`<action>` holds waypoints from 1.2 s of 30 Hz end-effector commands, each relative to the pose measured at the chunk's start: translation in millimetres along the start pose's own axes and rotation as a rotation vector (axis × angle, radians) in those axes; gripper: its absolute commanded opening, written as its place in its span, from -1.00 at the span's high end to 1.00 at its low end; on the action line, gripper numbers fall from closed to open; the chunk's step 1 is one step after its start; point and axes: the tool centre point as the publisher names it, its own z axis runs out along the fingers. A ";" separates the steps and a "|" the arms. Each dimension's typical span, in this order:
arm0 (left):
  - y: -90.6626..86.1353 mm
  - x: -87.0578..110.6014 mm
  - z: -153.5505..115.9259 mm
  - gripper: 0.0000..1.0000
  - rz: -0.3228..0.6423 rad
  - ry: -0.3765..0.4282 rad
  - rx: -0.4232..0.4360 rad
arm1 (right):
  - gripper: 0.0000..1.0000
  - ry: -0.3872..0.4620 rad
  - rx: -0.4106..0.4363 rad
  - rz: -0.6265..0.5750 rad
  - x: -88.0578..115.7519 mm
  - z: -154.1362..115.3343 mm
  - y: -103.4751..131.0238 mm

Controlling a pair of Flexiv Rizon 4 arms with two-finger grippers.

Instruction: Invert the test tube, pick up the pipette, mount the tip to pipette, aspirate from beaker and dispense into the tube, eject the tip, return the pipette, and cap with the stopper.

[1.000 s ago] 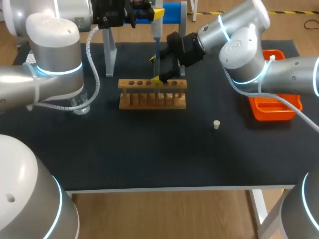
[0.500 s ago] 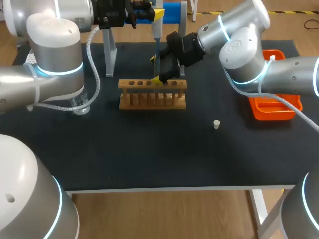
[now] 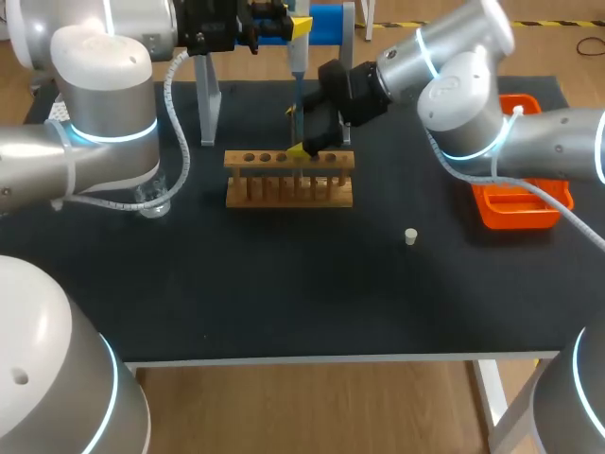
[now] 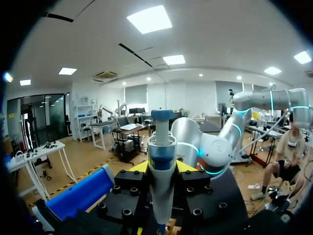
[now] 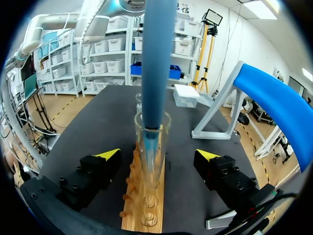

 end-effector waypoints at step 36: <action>0.7 -0.1 0.6 1.00 0.001 -0.001 0.004 | -1.00 -0.187 -0.345 -0.003 31.9 -165.2 36.0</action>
